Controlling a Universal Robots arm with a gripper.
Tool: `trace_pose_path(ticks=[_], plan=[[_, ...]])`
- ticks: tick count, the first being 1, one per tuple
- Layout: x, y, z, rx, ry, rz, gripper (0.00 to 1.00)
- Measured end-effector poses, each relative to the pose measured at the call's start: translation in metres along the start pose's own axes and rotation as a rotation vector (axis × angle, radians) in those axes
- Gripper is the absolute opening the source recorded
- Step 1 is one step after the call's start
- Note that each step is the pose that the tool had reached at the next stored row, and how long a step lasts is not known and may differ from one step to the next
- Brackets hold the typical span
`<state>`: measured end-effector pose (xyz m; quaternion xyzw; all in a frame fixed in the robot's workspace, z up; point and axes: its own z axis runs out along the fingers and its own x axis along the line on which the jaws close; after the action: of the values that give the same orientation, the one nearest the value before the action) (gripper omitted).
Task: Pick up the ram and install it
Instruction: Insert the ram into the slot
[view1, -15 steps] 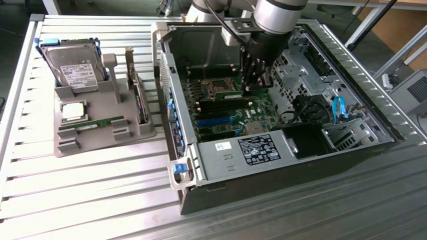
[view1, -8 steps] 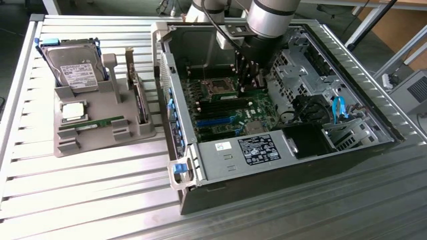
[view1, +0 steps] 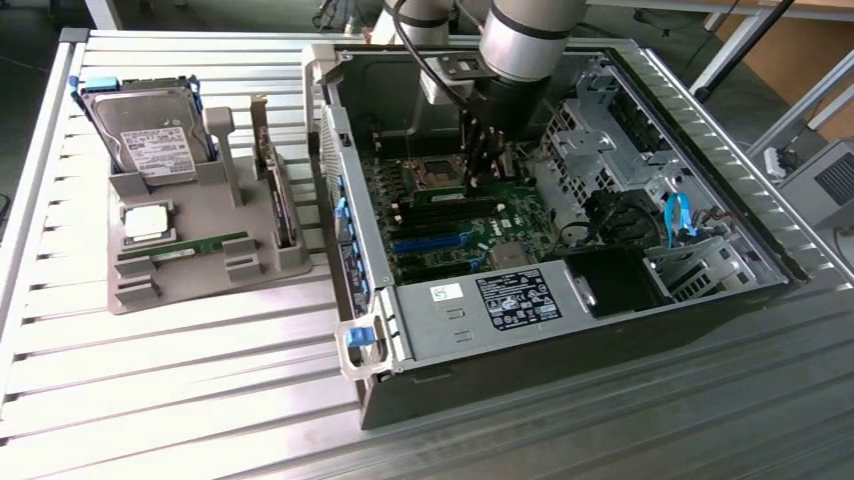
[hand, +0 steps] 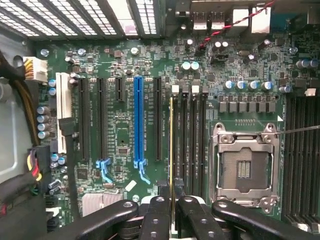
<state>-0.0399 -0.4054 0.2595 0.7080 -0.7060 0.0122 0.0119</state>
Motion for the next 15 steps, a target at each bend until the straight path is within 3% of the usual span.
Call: trace_pose_path(ticks=[10, 12, 13, 15], plan=[[-0.005, 0.0034, 0.0150, 0.0004, 0.0013, -0.011, 0.12], [-0.005, 0.0035, 0.0162, 0.0003, 0.0072, -0.011, 0.12], [-0.005, 0.0035, 0.0171, 0.0003, 0.0132, -0.011, 0.12], [-0.005, 0.0036, 0.0189, -0.0005, 0.0157, 0.005, 0.12]])
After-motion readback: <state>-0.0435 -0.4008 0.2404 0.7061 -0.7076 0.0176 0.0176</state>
